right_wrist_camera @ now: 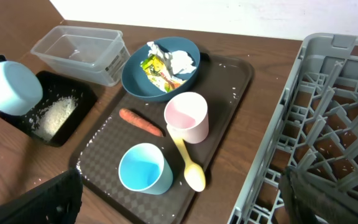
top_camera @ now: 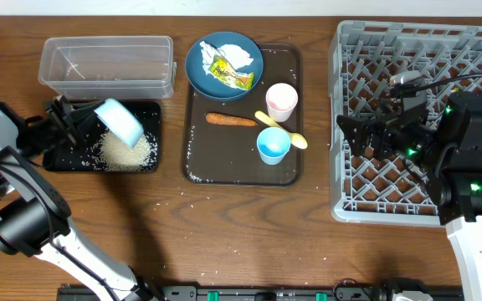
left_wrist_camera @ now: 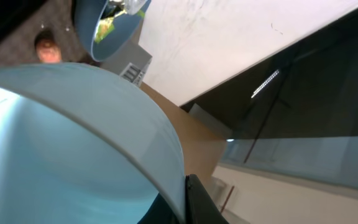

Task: Sort waste into correct bins and load items into the dishwasher rack
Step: 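Tilt the bowl with the left gripper to pour rice onto the black tray, then set the empty bowl back on the brown tray with the left gripper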

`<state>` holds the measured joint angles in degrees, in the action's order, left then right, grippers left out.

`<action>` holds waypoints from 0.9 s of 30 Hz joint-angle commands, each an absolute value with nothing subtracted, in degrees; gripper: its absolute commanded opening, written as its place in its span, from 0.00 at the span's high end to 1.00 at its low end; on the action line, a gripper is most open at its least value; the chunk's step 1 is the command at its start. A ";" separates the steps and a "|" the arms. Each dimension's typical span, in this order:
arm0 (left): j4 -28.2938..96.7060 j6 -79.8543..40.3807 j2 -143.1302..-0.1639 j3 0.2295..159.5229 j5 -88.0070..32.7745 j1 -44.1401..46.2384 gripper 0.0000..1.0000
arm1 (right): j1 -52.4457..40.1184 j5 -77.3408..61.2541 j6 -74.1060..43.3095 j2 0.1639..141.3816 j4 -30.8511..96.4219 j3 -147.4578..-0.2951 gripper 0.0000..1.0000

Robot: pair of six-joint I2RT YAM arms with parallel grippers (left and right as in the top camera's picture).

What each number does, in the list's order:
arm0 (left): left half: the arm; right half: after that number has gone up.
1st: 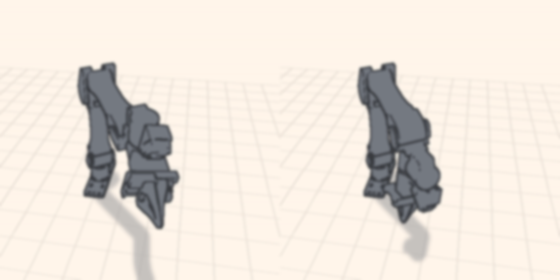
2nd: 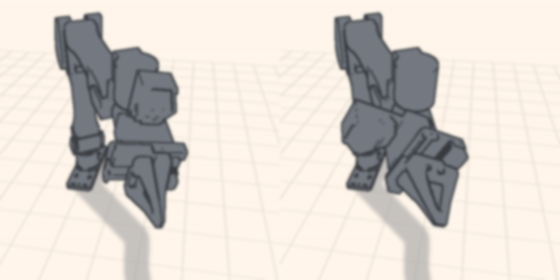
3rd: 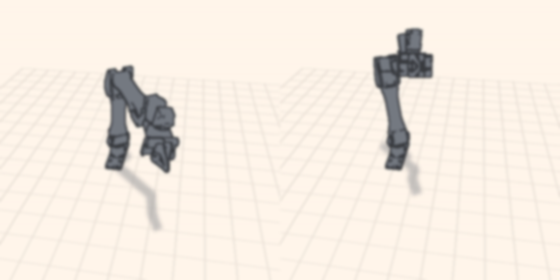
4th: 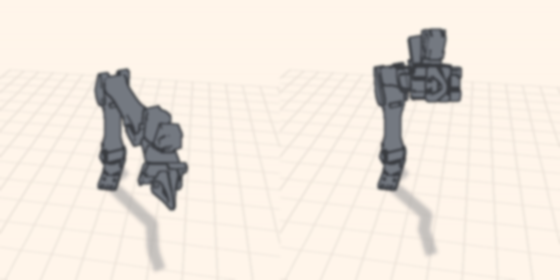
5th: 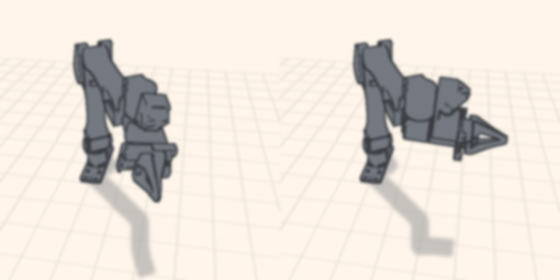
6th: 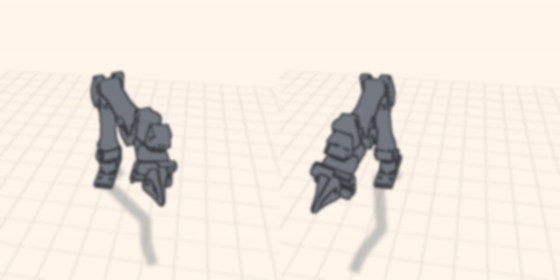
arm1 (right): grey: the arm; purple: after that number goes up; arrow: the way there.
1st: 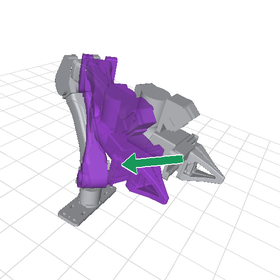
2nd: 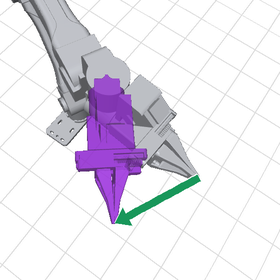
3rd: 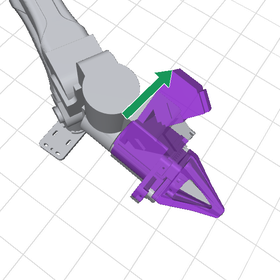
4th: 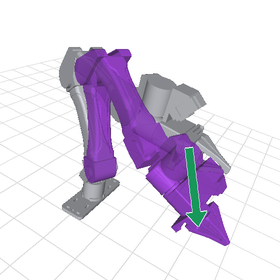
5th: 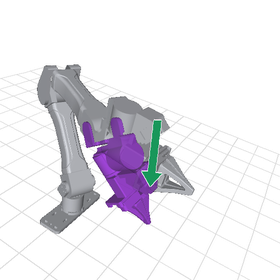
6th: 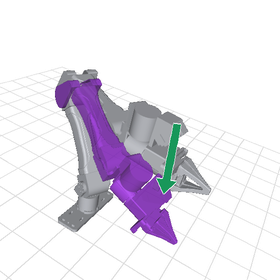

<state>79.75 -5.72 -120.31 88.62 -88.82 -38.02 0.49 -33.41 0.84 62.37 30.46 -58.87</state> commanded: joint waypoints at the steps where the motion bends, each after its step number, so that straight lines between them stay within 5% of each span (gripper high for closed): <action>1: 79.64 -3.88 -118.34 89.06 -90.11 -37.52 0.94 | -0.03 -33.26 0.93 62.26 30.20 -60.20 0.01; 10: 76.90 7.92 -110.21 89.17 -85.27 -26.44 0.94 | -0.03 -33.28 0.91 62.26 29.41 -60.20 0.01; 27: 64.93 -5.58 -106.50 88.97 -16.51 15.20 0.94 | -0.03 -33.28 0.91 62.26 30.02 -60.20 0.01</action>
<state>65.10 -1.10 -105.69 88.64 -33.74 11.05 0.49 -33.41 0.84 62.37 29.80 -58.87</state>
